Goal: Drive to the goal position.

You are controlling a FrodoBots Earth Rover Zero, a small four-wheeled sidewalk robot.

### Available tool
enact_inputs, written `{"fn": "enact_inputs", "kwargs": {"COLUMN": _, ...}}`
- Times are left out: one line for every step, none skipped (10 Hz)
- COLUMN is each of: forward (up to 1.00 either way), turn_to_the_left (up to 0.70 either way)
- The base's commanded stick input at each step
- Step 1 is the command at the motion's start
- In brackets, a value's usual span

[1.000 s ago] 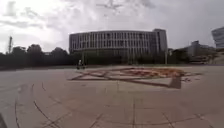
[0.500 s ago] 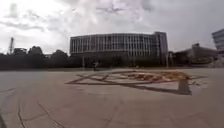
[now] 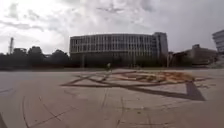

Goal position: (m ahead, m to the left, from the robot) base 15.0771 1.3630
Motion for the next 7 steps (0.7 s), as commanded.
{"fn": "enact_inputs", "kwargs": {"forward": 0.70, "turn_to_the_left": -0.01}}
{"fn": "enact_inputs", "kwargs": {"forward": 0.70, "turn_to_the_left": -0.01}}
{"fn": "enact_inputs", "kwargs": {"forward": 0.70, "turn_to_the_left": -0.01}}
{"fn": "enact_inputs", "kwargs": {"forward": 0.70, "turn_to_the_left": -0.01}}
{"fn": "enact_inputs", "kwargs": {"forward": 0.70, "turn_to_the_left": -0.01}}
{"fn": "enact_inputs", "kwargs": {"forward": 0.70, "turn_to_the_left": -0.01}}
{"fn": "enact_inputs", "kwargs": {"forward": 0.70, "turn_to_the_left": -0.01}}
